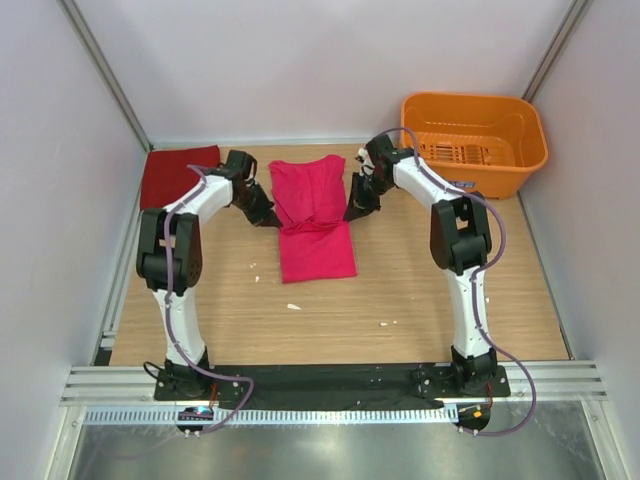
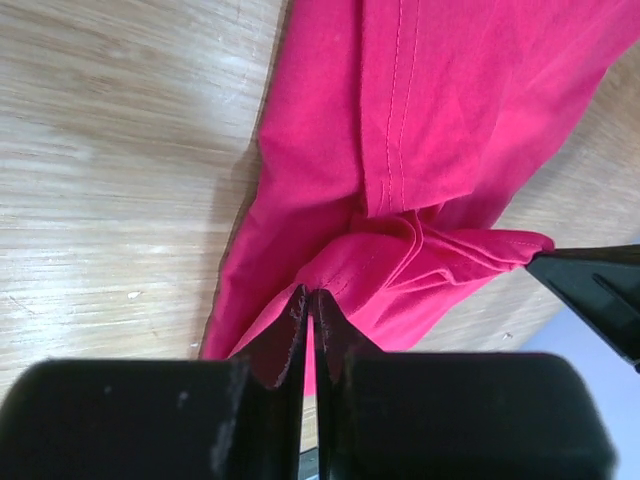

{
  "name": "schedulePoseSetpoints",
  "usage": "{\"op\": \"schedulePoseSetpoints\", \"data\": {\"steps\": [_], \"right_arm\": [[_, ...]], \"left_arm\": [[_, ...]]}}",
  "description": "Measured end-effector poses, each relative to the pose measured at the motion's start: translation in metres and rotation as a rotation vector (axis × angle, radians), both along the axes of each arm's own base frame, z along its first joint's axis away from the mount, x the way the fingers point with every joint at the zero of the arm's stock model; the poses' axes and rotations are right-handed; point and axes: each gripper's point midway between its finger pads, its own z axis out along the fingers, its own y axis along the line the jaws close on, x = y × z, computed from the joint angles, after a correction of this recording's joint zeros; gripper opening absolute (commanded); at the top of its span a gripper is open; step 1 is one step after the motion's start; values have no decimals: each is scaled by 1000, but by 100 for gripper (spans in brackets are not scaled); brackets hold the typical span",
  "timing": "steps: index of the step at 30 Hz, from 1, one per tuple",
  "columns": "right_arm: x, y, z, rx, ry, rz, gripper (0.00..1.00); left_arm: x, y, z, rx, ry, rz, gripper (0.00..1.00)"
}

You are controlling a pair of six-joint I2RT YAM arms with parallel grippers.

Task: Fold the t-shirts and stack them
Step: Fold the tshirt

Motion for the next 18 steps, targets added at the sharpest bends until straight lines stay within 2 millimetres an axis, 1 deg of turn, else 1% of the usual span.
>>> {"op": "schedulePoseSetpoints", "data": {"steps": [1,2,3,4,5,6,8,10,11,12,13,14,15,16,17,18], "right_arm": [[1,0,-1,1,3,-2,24],[2,-1,-2,-1,1,-2,26],[4,-2,-4,-4,2,-4,29],[6,-4,-6,-14,0,-6,40],[11,-7,-8,-31,-9,-9,43],[14,-12,-10,-54,-19,-11,48],[18,-19,-11,-98,-39,-13,50],[20,-24,-8,-124,-63,-13,51],[19,-26,-5,-125,-70,-13,50],[16,-26,-3,-121,-75,-14,47],[9,-26,-1,-107,-74,-17,44],[-1,-23,3,-75,-64,-22,43],[-9,-19,5,-42,-61,-31,34],[-15,-14,6,-6,-71,-36,28],[-24,-8,6,28,-60,-44,19],[-32,-1,6,66,-47,-50,15]], "left_arm": [[2,0,-1,3,-2,-1,11],[3,1,-1,9,-4,-1,25],[4,3,-2,21,-4,-3,30],[5,5,-3,36,-5,-4,33],[6,7,-2,50,-8,-5,37],[8,12,-1,78,-15,-5,39],[12,18,3,127,-46,-9,44],[11,21,13,162,-86,-20,45],[8,21,19,166,-103,-25,43],[3,19,27,163,-134,-33,41],[-2,14,34,150,-156,-42,38],[-8,7,41,119,-178,-58,28],[-15,-4,47,75,-199,-74,24],[-20,-15,51,30,-222,-93,22],[-25,-26,51,-10,-227,-112,19],[-29,-36,49,-49,-229,-129,18]]}}
